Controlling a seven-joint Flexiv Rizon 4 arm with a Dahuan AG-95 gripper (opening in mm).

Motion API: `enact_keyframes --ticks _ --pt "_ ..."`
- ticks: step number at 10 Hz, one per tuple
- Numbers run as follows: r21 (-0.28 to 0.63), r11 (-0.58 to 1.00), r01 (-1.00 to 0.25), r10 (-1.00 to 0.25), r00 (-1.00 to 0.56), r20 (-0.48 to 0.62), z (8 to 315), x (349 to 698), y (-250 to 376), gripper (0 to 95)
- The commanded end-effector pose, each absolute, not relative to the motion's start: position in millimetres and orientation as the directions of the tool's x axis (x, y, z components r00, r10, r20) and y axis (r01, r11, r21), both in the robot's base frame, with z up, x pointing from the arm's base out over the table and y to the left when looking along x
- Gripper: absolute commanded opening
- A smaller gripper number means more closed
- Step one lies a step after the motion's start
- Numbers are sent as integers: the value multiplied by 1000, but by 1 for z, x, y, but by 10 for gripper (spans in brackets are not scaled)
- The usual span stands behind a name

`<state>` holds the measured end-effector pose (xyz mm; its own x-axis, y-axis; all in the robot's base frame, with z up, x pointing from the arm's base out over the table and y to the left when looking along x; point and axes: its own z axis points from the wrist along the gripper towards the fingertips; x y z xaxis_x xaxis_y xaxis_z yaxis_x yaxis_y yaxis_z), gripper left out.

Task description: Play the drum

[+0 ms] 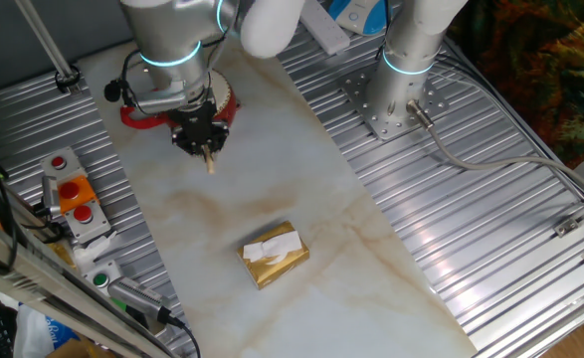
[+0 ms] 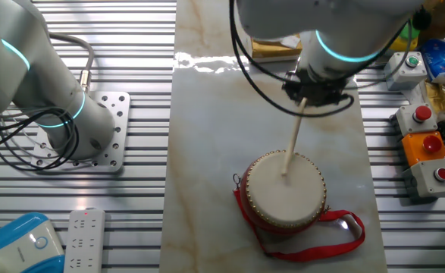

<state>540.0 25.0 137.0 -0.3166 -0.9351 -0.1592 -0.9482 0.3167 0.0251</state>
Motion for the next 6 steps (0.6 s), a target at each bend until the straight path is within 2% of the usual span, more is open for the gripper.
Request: enact_keyframes --ticks 1,6 --pt "57 335 -941 -942 -335 10 180 538 33 0" --pt "66 328 -943 -945 -328 8 182 538 34 0"
